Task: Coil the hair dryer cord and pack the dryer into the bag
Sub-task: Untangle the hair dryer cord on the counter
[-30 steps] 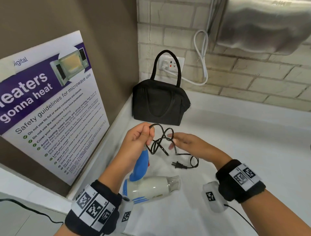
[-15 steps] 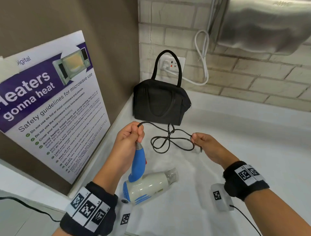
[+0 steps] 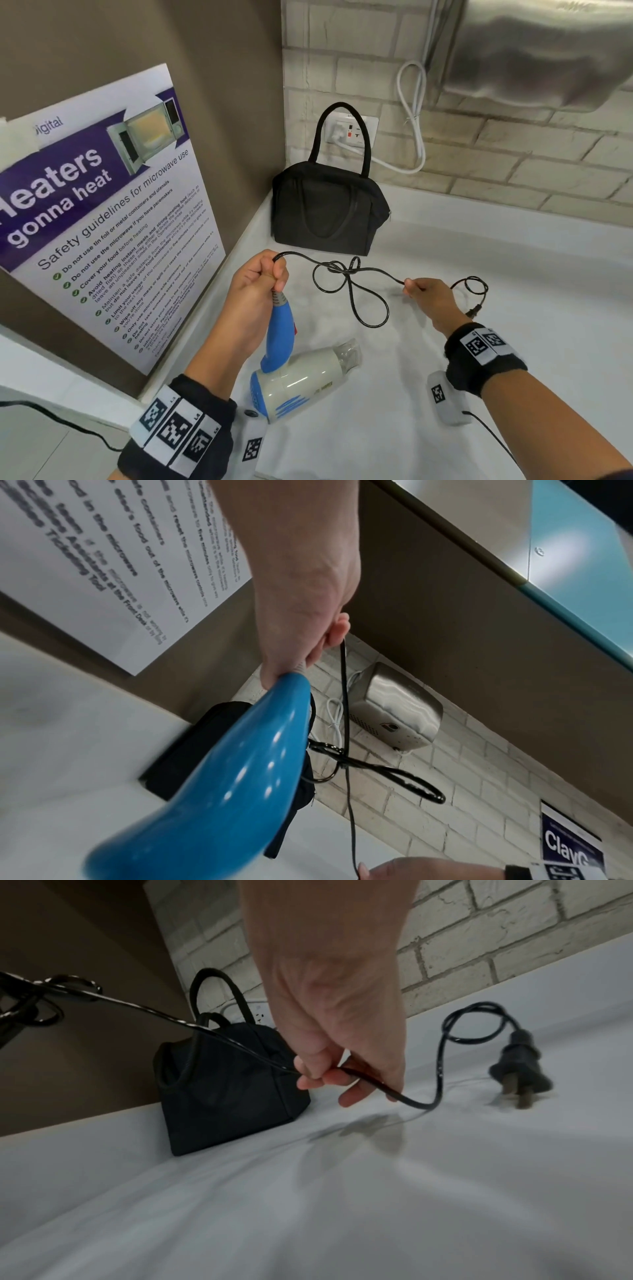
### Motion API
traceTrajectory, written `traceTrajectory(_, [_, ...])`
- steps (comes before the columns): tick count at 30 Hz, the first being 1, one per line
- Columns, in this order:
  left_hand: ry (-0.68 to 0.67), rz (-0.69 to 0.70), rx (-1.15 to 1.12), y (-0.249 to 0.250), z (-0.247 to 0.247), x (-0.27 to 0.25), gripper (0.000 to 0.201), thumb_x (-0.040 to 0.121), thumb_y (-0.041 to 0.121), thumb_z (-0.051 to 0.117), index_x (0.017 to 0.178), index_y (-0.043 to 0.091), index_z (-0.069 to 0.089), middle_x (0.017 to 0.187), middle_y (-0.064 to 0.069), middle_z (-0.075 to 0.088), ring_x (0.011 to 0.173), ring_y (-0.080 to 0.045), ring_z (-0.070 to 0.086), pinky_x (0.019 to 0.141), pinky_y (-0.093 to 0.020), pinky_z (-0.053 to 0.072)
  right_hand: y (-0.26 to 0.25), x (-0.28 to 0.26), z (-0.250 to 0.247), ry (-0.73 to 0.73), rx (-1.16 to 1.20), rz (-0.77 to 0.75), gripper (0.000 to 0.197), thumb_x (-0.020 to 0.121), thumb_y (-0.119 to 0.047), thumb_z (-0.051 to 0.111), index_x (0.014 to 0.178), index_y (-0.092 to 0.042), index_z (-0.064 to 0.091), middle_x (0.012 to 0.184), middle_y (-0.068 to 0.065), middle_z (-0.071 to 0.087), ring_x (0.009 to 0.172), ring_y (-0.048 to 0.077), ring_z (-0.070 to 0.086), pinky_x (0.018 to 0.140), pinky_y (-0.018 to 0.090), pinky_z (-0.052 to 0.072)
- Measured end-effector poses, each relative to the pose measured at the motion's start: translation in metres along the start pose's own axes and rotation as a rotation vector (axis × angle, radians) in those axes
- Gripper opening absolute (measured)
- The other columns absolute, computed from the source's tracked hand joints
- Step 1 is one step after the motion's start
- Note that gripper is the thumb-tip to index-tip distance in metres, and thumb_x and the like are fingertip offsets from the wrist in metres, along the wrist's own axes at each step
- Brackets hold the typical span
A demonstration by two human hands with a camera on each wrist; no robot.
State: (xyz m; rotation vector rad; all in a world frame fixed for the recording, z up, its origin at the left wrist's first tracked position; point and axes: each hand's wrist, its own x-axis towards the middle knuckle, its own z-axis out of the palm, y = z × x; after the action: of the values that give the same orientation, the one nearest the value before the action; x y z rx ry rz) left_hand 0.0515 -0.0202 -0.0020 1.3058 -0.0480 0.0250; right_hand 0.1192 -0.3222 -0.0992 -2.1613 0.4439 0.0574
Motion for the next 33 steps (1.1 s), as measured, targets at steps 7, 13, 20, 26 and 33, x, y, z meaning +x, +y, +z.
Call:
traceTrajectory(7, [-0.051, 0.004, 0.150, 0.004, 0.006, -0.002, 0.041, 0.101, 0.010, 0.029, 0.069, 0.019, 0.054, 0.051, 0.005, 0.038, 0.055, -0.009, 0.033, 0.062, -0.017, 0.035, -0.017, -0.003, 0.015, -0.098, -0.099, -0.095, 0.028, 0.095, -0.023, 0.048, 0.087, -0.007, 0.069, 0.098, 0.016, 0.068, 0.096, 0.031, 0.058, 0.075, 0.029, 0.036])
traceTrajectory(13, [-0.103, -0.046, 0.129, 0.009, 0.011, 0.000, 0.037, 0.102, 0.011, 0.028, 0.084, 0.013, 0.061, 0.047, 0.008, 0.038, 0.053, -0.008, 0.032, 0.055, -0.009, 0.040, -0.060, -0.025, 0.016, -0.235, 0.160, -0.191, 0.028, 0.098, -0.025, 0.039, 0.108, -0.022, 0.064, 0.109, -0.006, 0.065, 0.106, 0.009, 0.053, 0.073, 0.017, 0.037])
traceTrajectory(20, [-0.049, -0.099, 0.167, 0.012, 0.020, 0.001, 0.048, 0.098, 0.038, 0.036, 0.062, 0.030, 0.067, 0.058, -0.004, 0.030, 0.069, -0.019, 0.036, 0.074, -0.019, 0.044, -0.104, -0.053, 0.023, -0.433, -0.011, -0.545, 0.027, 0.096, -0.033, 0.046, 0.105, -0.022, 0.069, 0.084, -0.015, 0.064, 0.083, -0.003, 0.059, 0.075, 0.008, 0.044])
traceTrajectory(26, [0.045, -0.054, 0.157, 0.016, 0.015, -0.004, 0.047, 0.100, 0.032, 0.036, 0.063, 0.027, 0.064, 0.050, 0.001, 0.030, 0.064, -0.021, 0.035, 0.081, -0.033, 0.039, -0.099, -0.036, 0.011, -0.144, 0.108, -0.520, 0.021, 0.092, -0.029, 0.055, 0.083, -0.019, 0.072, 0.087, 0.002, 0.065, 0.083, 0.011, 0.059, 0.078, 0.021, 0.044])
traceTrajectory(33, [0.054, -0.011, 0.140, 0.012, 0.012, -0.009, 0.033, 0.101, 0.027, 0.034, 0.082, 0.025, 0.061, 0.046, 0.008, 0.032, 0.049, -0.008, 0.032, 0.077, -0.035, 0.039, -0.068, -0.010, 0.002, 0.101, 0.140, -0.258, 0.028, 0.093, -0.027, 0.054, 0.067, -0.020, 0.062, 0.069, -0.003, 0.054, 0.058, 0.007, 0.043, 0.057, 0.020, 0.034])
